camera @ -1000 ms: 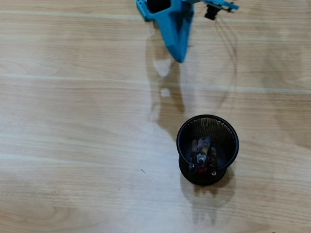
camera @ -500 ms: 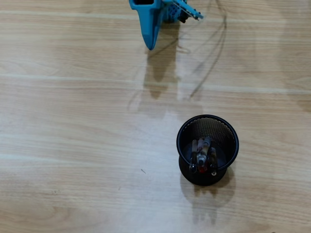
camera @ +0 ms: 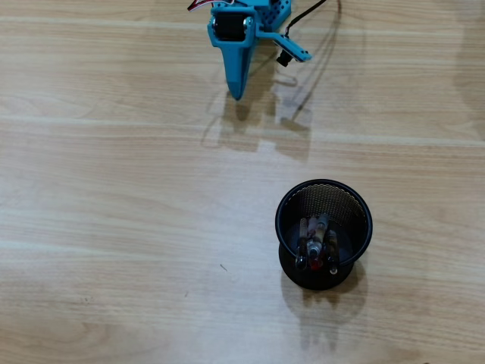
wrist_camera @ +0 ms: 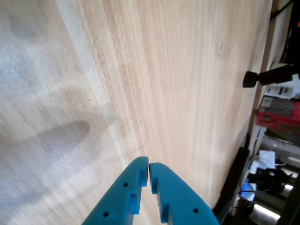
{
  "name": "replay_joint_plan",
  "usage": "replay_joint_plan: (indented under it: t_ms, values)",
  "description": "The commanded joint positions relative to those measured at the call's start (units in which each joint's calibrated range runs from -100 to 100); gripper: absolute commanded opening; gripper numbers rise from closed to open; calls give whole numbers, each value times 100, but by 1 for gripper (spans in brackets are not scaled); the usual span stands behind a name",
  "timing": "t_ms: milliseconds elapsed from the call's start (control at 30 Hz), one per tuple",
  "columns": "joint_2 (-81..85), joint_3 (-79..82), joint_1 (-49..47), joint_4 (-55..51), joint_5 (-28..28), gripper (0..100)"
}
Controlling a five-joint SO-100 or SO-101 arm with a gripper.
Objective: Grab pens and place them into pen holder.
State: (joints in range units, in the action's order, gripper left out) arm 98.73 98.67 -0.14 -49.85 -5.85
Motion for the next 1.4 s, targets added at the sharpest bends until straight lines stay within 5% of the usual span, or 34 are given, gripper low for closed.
replay_joint_plan:
  t_ms: [0,1367]
  values:
    - [76,79,92,-58,177,2]
    - [76,79,83,-122,313,2]
